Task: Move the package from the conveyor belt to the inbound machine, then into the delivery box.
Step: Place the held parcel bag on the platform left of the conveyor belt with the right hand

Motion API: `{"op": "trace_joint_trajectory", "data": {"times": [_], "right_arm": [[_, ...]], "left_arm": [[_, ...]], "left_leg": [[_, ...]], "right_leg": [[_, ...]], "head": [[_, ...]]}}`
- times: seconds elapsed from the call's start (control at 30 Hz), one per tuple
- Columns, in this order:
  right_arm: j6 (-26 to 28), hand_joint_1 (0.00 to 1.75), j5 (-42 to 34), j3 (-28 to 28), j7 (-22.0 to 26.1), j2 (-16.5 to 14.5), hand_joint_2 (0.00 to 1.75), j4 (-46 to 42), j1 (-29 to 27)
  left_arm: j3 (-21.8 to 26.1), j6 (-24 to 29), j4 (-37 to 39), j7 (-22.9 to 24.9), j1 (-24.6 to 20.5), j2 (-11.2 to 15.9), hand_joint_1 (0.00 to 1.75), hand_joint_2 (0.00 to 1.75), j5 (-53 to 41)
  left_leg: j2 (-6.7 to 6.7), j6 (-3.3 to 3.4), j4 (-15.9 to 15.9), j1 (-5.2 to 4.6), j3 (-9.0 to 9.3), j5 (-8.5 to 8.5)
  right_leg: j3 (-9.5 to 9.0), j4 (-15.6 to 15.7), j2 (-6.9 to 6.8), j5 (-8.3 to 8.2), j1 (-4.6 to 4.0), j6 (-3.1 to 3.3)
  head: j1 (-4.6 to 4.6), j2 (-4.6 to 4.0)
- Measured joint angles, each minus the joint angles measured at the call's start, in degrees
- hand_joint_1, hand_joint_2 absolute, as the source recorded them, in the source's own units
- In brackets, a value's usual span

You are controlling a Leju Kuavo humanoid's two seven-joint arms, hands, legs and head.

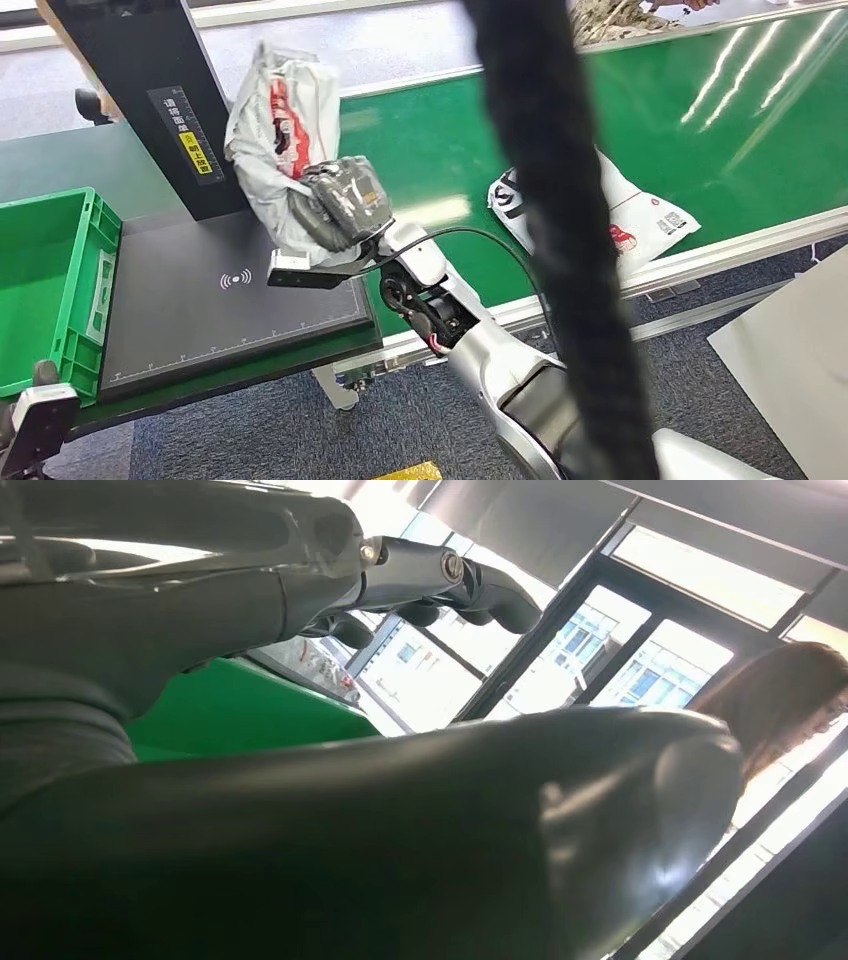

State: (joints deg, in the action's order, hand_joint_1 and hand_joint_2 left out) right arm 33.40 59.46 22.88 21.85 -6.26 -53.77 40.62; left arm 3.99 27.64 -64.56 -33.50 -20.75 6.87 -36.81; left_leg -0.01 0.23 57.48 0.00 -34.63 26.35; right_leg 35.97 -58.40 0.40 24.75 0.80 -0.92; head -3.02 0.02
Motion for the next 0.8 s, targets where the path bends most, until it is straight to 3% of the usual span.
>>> {"op": "trace_joint_trajectory", "data": {"times": [0.1,0.27,0.53,0.67,0.8], "right_arm": [[-5.02,1.75,1.31,6.56,0.77,-3.34,0.0,1.06,0.42],[-6.39,1.75,-0.13,12.92,1.99,-6.4,0.0,7.2,0.43],[-11.38,1.75,-1.34,16.89,-1.42,-9.18,0.0,21.86,1.37],[-12.81,0.03,-1.52,17.2,-3.95,-9.45,0.0,26.37,1.97],[-12.3,0.0,-1.51,17.17,-5.74,-9.45,0.0,29.14,2.05]], "left_arm": [[-1.28,0.1,2.38,-0.64,-2.92,-0.33,0.0,0.0,1.01],[-2.85,0.98,4.3,-2.3,-3.85,-0.88,0.0,0.0,2.33],[-5.15,1.82,7.3,-2.89,-5.52,-2.28,0.0,0.0,2.76],[-5.76,1.83,7.86,-2.85,-5.68,-3.05,0.0,0.0,2.78],[-6.16,1.92,7.93,-2.45,-5.74,-3.68,0.0,0.0,2.58]], "left_leg": [[0.01,-0.02,-0.01,0.04,0.01,-0.01],[0.01,-0.03,-0.01,0.08,-0.01,-0.01],[0.0,-0.02,0.0,0.06,0.0,-0.01],[0.0,-0.02,0.01,0.06,0.0,-0.01],[0.0,-0.03,0.0,0.06,0.0,-0.01]], "right_leg": [[0.01,-0.02,0.03,-0.01,-0.06,0.03],[0.03,-0.02,0.02,0.04,-0.09,0.08],[0.0,-0.01,0.01,0.03,-0.06,0.08],[0.01,-0.01,0.01,0.02,-0.07,0.08],[0.02,-0.01,0.02,0.02,-0.07,0.08]], "head": [[0.0,0.0],[0.0,0.0],[0.0,0.0],[0.0,0.0],[0.0,0.0]]}}
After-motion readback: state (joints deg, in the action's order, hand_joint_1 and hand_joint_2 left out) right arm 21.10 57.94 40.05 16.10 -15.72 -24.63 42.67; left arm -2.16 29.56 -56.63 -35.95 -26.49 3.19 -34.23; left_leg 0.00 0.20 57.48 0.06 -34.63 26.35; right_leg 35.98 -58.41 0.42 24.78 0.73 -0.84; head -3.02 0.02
